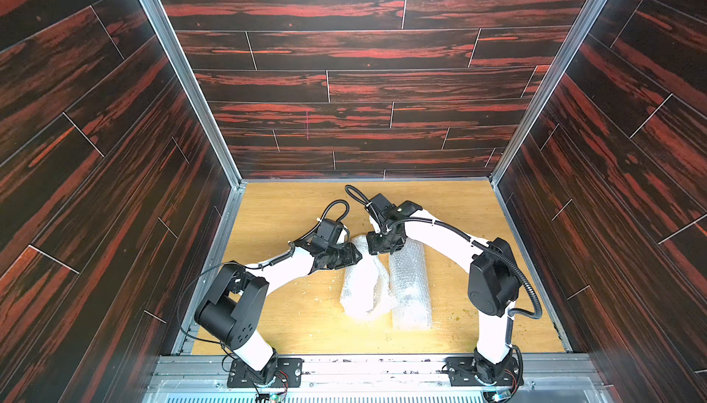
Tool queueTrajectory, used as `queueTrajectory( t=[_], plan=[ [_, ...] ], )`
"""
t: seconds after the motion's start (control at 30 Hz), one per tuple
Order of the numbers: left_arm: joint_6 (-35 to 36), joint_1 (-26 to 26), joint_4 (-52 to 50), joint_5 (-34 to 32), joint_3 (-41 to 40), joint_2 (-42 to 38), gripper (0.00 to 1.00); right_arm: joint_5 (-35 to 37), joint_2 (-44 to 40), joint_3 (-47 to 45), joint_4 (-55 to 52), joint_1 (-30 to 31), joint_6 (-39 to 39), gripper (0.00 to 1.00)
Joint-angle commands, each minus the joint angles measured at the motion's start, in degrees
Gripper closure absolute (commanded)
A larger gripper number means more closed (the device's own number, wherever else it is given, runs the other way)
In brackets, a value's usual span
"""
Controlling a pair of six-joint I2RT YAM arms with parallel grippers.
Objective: Unwrap the vase from the bubble wrap
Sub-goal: Unwrap the bubble wrap at the center of the board.
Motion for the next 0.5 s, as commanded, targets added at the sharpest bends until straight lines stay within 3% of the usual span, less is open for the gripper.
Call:
queueTrajectory(
  t=[0.0,0.27,0.37,0.47],
  plan=[
    [1.1,-0.7,-12.3,-5.2,-3.9,4.8,0.56,-1.0,-2.1,-1.3,-0.5,0.9,0.9,0.44],
    [1.0,-0.7,-12.4,-5.3,-3.8,4.7,0.56,2.4,0.5,-0.3,-1.0,1.0,-0.8,0.46],
    [1.2,-0.7,-12.6,-5.3,-3.8,4.7,0.56,4.0,2.7,1.5,-1.6,1.0,-1.9,0.58],
    [1.3,-0.7,-12.7,-5.4,-3.8,4.6,0.57,4.1,4.4,2.3,-1.3,1.0,-3.0,0.61]
  ],
)
